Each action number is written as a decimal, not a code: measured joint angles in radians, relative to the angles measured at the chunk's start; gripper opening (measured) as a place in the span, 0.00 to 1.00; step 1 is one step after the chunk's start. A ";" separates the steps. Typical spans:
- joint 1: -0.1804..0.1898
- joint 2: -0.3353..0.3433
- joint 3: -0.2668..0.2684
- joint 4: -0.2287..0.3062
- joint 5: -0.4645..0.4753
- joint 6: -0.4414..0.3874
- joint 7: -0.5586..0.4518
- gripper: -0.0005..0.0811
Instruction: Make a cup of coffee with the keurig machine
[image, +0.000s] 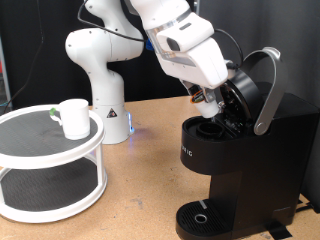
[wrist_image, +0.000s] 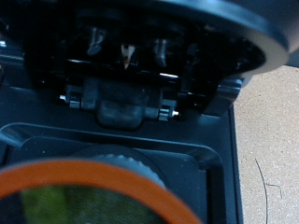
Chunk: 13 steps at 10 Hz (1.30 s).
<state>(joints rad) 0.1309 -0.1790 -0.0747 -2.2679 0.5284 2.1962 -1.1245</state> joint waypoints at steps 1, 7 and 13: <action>0.000 0.001 0.007 -0.008 0.000 0.011 0.000 0.57; 0.000 0.010 0.031 -0.031 -0.032 0.036 0.020 0.57; 0.000 0.062 0.037 -0.021 -0.035 0.088 0.033 0.57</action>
<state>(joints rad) 0.1308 -0.1170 -0.0381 -2.2889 0.4930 2.2840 -1.0913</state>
